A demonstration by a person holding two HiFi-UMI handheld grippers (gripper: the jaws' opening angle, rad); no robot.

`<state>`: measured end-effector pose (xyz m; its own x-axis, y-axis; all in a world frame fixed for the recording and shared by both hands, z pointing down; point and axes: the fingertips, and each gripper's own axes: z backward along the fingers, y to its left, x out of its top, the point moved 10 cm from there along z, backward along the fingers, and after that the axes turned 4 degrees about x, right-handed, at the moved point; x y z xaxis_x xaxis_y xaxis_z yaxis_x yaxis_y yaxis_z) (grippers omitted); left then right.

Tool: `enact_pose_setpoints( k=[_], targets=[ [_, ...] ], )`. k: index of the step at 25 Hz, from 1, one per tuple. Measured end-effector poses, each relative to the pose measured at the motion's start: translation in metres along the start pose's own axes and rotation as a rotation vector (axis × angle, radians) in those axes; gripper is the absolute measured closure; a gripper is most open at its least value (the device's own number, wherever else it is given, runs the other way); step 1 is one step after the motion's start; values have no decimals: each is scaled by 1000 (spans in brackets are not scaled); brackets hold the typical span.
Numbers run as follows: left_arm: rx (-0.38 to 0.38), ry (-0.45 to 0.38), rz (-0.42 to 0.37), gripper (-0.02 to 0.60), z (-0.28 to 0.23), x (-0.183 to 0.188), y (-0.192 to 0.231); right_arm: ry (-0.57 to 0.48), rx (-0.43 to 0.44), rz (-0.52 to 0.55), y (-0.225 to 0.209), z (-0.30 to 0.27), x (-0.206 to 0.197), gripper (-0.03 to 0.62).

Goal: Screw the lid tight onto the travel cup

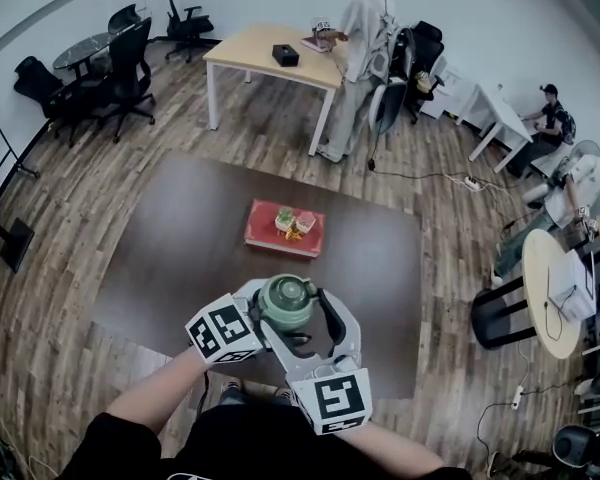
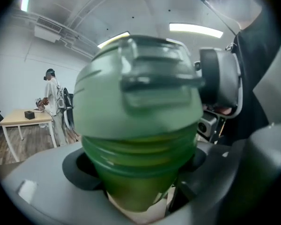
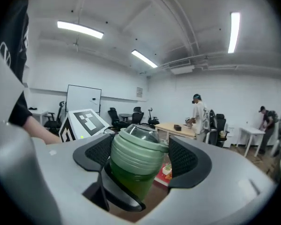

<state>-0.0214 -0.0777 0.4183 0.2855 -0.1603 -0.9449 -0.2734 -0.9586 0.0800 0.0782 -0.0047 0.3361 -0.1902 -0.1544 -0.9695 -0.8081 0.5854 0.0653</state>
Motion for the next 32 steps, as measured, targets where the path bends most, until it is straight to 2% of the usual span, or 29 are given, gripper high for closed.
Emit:
enact_pose_setpoints(
  k=[2,3,5,7,10,12,14,17,20,23,26,28,32],
  targets=[
    [2,-10,-1,161,-2,2,1,-5,-43,19,4,0,1,195],
    [1,-14,0,161,-3,3,2,-15,-36,24,4,-1,0,195],
    [-6,-22,8,161,-1,3,4,-58,42,23,0,0,2,194],
    [-17,-21,2,161,1,4,4,-112,188,-7,-12,7,8,175],
    [-53,-19,-32,161,7,7,1,-104,497,-26,-49,13,18,168],
    [-80,-20,-57,161,7,9,-4,-75,691,54,-75,5,19,168],
    [-101,-19,-68,161,6,12,-10,-67,839,143,-93,-6,15,168],
    [-117,-16,-71,161,3,13,-14,-62,992,107,-100,-19,11,169],
    [-114,-17,-78,161,2,12,-16,-45,1058,110,-90,-24,6,172],
    [-93,-22,-68,161,6,11,-13,-60,1011,113,-78,-26,3,187],
    [-45,-15,-67,161,8,11,-6,-81,845,81,-68,-23,2,191],
    [-10,-5,-62,160,8,9,-2,-62,668,55,-56,-18,1,191],
    [27,6,-42,161,3,3,1,-12,223,-38,-20,-11,-3,192]
  ],
)
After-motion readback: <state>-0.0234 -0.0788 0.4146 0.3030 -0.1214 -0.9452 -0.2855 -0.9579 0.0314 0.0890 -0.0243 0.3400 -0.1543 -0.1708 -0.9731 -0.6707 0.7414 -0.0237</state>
